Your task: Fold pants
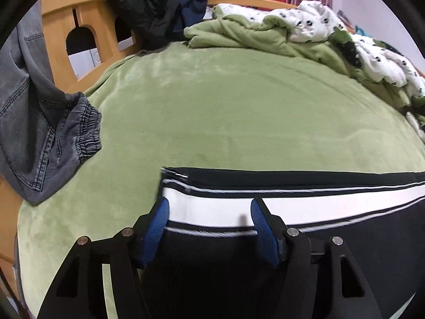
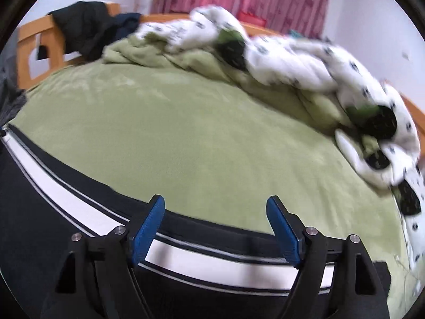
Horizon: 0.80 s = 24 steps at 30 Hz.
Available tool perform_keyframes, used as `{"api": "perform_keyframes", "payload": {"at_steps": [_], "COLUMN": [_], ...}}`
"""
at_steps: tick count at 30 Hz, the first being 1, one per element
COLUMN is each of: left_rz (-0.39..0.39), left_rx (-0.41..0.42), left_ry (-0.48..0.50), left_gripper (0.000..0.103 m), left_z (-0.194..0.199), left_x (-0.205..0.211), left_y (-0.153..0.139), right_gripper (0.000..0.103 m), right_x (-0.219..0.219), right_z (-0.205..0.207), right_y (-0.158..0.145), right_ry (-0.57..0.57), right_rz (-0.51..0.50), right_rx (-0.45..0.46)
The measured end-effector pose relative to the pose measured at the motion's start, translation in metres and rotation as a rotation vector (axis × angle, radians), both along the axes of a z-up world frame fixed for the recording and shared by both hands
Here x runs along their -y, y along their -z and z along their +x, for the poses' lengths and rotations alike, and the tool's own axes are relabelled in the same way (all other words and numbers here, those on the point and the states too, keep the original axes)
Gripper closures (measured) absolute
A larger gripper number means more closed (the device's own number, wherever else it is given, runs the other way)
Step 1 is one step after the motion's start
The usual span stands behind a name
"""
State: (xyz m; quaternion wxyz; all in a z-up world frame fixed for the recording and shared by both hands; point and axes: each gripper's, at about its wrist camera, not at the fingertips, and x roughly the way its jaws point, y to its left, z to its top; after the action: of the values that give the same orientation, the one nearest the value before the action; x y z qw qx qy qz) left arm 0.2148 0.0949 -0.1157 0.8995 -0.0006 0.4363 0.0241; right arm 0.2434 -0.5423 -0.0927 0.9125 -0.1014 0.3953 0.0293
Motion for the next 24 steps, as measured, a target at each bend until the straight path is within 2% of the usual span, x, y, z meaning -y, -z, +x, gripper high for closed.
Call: {"api": "perform_keyframes", "payload": {"at_steps": [3,4,6,8,10,11,13,17,18,19,20,21,24], "left_rz": [-0.041,-0.052,-0.063,-0.047,-0.041,-0.045,-0.055,-0.081,-0.089,-0.093,-0.097,-0.104,-0.115], "left_rx": [0.001,-0.004,-0.006,0.004,0.022,0.022,0.019,0.016,0.028,0.036,0.040,0.040,0.029], "left_ry": [0.009,0.014,0.024,0.025,0.021,0.022,0.023,0.045,0.048,0.050,0.053,0.052,0.056], "left_gripper": [0.040,0.040,0.040,0.040,0.040,0.040,0.040,0.040,0.040,0.040,0.040,0.040,0.040], "left_z": [-0.005,-0.005,-0.005,-0.006,-0.009,-0.010,-0.012,-0.029,-0.038,-0.045,-0.052,-0.060,-0.072], "left_x": [0.014,0.018,0.025,0.031,0.034,0.036,0.040,0.044,0.043,0.042,0.041,0.039,0.037], "left_y": [-0.002,-0.002,-0.003,-0.006,-0.010,-0.011,-0.014,-0.019,-0.020,-0.021,-0.021,-0.020,-0.014], "right_gripper": [0.027,0.043,0.065,0.081,0.101,0.103,0.103,0.103,0.094,0.068,0.051,0.026,0.025], "right_x": [0.032,0.036,0.035,0.033,0.030,0.027,0.026,0.035,0.037,0.037,0.035,0.037,0.042], "right_z": [0.014,0.017,0.018,0.015,0.016,0.018,0.024,0.020,0.013,0.006,-0.001,-0.005,-0.012], "right_y": [0.025,0.037,0.065,0.071,0.071,0.072,0.073,0.058,0.051,0.045,0.042,0.042,0.046], "right_ry": [0.036,0.033,0.041,0.041,0.049,0.064,0.102,0.173,0.167,0.126,0.076,0.066,0.070], "right_rz": [0.004,-0.021,-0.126,-0.120,-0.106,-0.153,-0.176,-0.097,-0.068,-0.032,-0.012,-0.015,-0.017], "right_rx": [-0.118,-0.144,-0.134,-0.066,-0.056,-0.045,-0.050,-0.034,-0.026,-0.033,-0.044,-0.040,-0.028]}}
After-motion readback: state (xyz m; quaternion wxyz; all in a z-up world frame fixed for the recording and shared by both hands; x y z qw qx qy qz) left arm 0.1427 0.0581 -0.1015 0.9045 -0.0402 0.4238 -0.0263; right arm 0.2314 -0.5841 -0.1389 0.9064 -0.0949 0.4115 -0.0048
